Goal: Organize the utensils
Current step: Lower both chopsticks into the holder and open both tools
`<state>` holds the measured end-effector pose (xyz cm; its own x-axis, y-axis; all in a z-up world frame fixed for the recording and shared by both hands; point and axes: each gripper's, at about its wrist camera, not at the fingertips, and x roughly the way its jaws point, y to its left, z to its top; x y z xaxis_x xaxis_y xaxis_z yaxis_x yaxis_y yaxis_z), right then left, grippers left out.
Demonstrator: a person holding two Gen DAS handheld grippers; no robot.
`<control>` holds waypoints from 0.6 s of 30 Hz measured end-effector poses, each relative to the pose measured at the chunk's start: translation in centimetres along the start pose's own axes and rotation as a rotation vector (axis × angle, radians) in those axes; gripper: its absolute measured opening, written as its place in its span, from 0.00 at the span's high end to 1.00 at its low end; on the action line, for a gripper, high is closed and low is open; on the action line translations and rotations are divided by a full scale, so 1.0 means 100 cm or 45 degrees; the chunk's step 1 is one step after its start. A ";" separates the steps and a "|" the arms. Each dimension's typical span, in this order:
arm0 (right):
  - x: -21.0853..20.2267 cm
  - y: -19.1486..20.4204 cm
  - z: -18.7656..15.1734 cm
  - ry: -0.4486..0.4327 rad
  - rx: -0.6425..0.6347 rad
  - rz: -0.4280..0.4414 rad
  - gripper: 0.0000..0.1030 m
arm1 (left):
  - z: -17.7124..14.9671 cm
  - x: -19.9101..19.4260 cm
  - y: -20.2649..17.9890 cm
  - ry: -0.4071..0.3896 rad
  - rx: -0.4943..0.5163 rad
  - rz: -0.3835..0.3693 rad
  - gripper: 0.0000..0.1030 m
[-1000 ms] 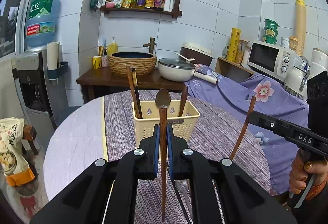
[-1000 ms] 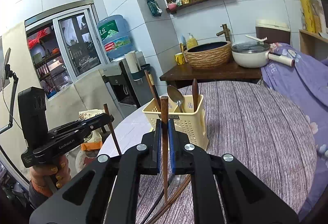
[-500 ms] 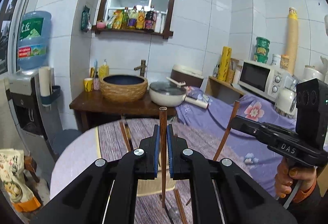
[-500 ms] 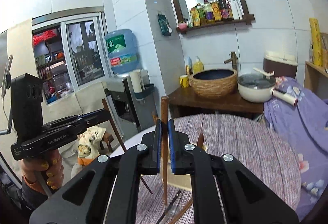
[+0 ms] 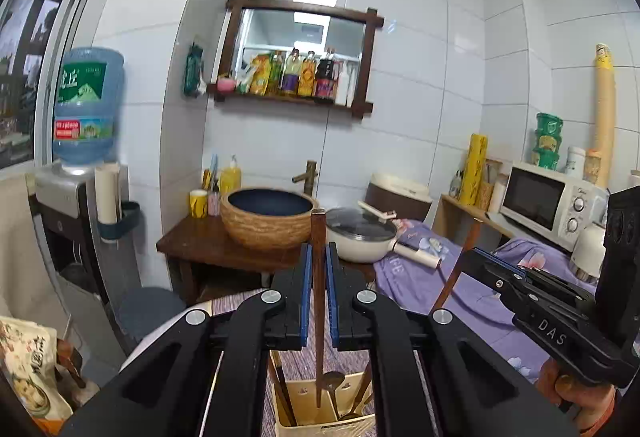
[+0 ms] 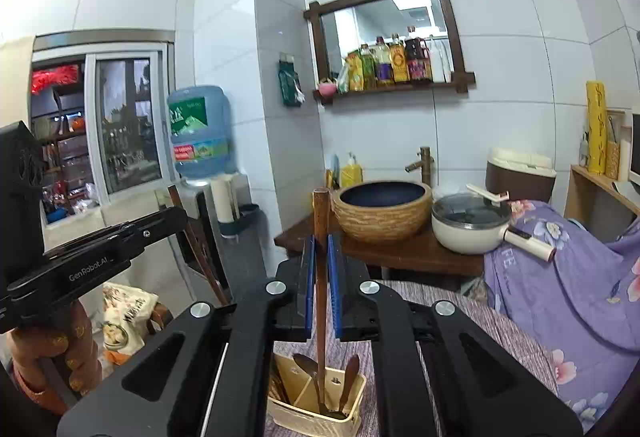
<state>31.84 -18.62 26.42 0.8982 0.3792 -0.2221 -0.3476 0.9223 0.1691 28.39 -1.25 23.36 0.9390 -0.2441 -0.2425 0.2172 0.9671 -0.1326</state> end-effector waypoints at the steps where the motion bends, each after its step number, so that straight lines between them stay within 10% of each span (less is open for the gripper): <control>1: 0.008 -0.001 -0.010 0.026 0.007 -0.002 0.93 | -0.009 0.007 0.001 0.019 -0.001 0.008 0.93; 18: 0.061 -0.024 -0.100 0.252 0.103 -0.029 0.93 | -0.106 0.063 0.020 0.248 0.011 0.064 0.93</control>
<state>35.42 -17.75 15.10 0.8323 0.3731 -0.4100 -0.2982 0.9248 0.2364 31.92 -1.65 11.34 0.8796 -0.2036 -0.4299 0.1741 0.9789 -0.1074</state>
